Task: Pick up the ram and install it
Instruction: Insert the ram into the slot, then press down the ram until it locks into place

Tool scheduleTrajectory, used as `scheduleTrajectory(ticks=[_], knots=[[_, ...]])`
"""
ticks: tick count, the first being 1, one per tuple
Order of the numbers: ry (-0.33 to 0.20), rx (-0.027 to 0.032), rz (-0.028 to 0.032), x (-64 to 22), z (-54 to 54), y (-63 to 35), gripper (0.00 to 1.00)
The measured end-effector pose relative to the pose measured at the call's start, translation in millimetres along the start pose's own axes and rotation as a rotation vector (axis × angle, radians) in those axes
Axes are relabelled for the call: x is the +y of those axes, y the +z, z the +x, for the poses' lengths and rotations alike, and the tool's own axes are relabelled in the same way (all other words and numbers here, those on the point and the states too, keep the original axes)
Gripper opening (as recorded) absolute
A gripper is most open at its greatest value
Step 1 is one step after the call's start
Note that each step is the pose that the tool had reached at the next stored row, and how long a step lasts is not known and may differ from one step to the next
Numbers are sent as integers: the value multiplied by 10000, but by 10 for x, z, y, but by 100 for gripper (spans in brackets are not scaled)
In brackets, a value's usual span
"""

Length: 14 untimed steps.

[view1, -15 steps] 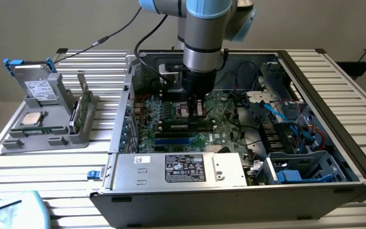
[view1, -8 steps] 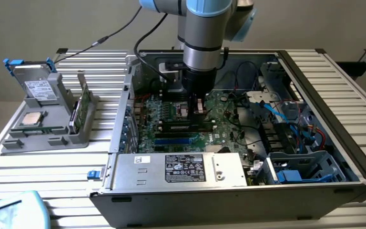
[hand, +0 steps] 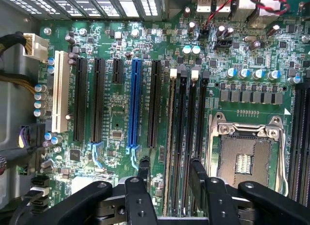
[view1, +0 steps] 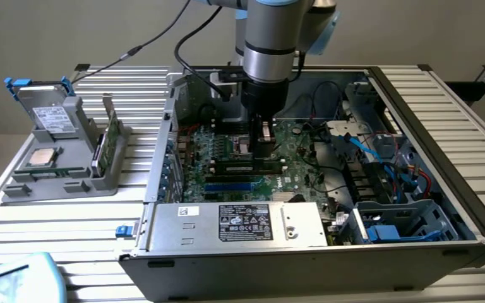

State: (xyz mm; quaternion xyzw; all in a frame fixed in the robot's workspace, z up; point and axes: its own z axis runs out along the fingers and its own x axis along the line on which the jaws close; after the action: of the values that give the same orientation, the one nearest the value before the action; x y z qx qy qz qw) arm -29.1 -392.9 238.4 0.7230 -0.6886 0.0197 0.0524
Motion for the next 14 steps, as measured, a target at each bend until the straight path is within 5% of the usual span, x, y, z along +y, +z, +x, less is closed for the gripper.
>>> scheduleTrajectory(ticks=[5, 10, 14], knots=[[-1, -8, 2, 0, 0, -4, 37], [-1, -7, 1, 0, 0, -5, 13], [-1, -7, 1, 0, 0, -5, 10]])
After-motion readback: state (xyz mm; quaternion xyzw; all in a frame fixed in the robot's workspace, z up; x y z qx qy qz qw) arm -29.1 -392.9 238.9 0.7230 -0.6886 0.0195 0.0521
